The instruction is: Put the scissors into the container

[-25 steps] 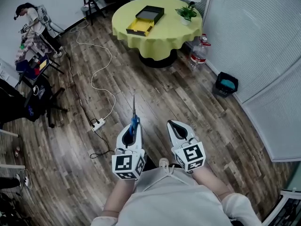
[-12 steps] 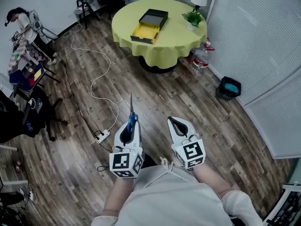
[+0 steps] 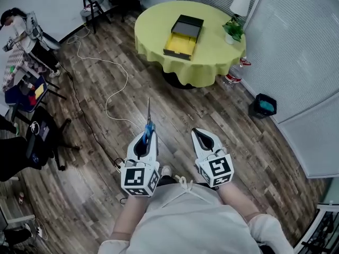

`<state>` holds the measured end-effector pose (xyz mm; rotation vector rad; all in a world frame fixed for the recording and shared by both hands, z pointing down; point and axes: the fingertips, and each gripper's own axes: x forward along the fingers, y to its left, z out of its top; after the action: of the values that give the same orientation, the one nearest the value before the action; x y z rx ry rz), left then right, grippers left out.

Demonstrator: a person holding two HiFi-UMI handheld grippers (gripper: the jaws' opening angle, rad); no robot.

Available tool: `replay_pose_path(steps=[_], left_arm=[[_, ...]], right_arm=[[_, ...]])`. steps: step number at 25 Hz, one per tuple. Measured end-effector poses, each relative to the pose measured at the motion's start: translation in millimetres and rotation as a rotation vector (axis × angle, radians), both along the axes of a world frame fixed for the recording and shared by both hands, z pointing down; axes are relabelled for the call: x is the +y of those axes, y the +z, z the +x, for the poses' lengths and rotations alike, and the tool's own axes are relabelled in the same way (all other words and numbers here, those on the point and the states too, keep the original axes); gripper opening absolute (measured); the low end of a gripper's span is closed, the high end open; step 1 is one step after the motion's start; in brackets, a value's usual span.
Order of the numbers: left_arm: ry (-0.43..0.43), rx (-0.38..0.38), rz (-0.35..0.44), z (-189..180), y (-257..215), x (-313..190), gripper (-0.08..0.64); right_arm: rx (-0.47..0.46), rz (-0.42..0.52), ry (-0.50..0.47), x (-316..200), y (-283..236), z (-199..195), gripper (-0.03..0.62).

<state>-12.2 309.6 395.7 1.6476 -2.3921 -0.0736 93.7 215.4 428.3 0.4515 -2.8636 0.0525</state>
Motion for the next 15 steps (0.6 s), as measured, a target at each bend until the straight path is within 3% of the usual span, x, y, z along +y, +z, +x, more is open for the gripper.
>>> replay_pose_path(steps=[7, 15], left_arm=[[0.032, 0.020, -0.020, -74, 8, -5, 0.049], [0.013, 0.035, -0.037, -132, 22, -44, 0.049]], right_arm=[[0.024, -0.030, 0.015, -4, 9, -73, 0.000], [0.054, -0.073, 0.016, -54, 31, -129, 0.000]])
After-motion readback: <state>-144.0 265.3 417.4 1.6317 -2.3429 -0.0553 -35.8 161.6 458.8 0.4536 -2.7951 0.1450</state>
